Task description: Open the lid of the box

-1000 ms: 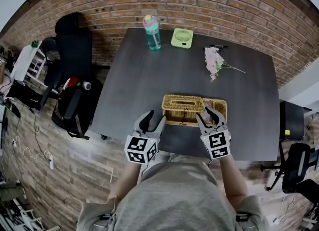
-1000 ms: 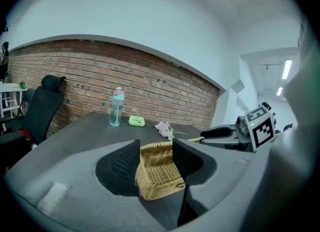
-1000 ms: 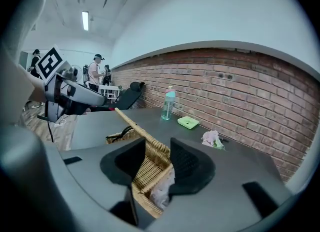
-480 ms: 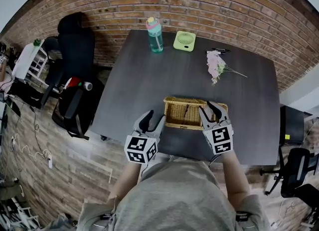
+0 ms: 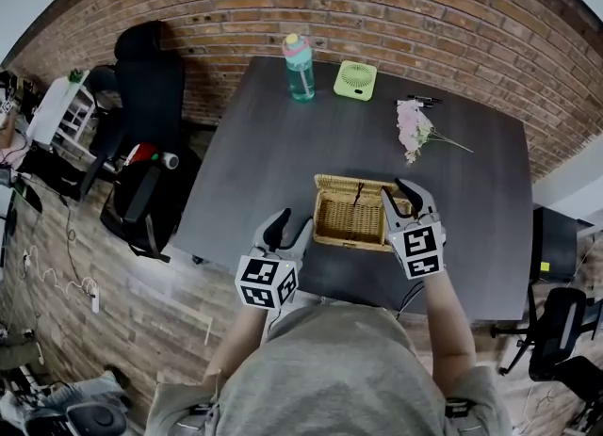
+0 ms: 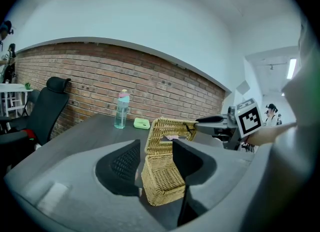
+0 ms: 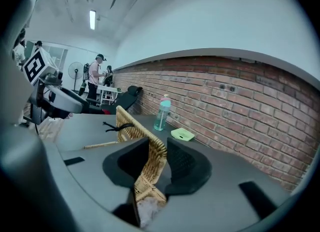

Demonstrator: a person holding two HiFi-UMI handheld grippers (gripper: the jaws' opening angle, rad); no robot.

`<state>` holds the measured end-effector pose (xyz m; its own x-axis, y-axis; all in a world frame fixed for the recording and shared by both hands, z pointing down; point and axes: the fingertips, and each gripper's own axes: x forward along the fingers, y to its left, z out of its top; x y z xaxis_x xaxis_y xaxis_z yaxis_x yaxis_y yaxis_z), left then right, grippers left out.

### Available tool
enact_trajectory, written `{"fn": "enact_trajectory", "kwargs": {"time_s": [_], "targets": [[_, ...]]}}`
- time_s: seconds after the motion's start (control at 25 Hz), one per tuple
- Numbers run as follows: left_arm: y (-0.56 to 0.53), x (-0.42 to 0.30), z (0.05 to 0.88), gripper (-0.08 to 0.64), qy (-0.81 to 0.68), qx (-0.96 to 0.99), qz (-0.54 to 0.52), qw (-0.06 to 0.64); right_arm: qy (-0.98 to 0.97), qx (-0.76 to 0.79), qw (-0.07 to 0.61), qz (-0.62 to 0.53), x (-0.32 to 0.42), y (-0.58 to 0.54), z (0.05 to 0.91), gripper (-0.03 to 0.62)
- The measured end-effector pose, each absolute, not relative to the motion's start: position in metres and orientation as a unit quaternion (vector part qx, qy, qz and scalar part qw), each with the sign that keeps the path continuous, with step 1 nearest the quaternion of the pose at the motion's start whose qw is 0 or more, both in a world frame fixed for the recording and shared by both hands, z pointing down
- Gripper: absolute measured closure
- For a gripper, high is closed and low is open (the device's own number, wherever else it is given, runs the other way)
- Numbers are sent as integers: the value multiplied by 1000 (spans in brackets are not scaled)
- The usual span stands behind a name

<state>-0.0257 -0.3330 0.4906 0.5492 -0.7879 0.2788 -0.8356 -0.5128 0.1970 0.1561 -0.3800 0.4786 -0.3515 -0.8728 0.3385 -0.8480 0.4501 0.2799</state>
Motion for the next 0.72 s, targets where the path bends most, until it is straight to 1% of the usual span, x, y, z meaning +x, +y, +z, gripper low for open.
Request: {"fn": "enact_trajectory", "kwargs": {"time_s": [0.72], "targets": [[-343,-23,493,362,-473,863,83,156,-826,525,206,5,169,-429,484,481]]}}
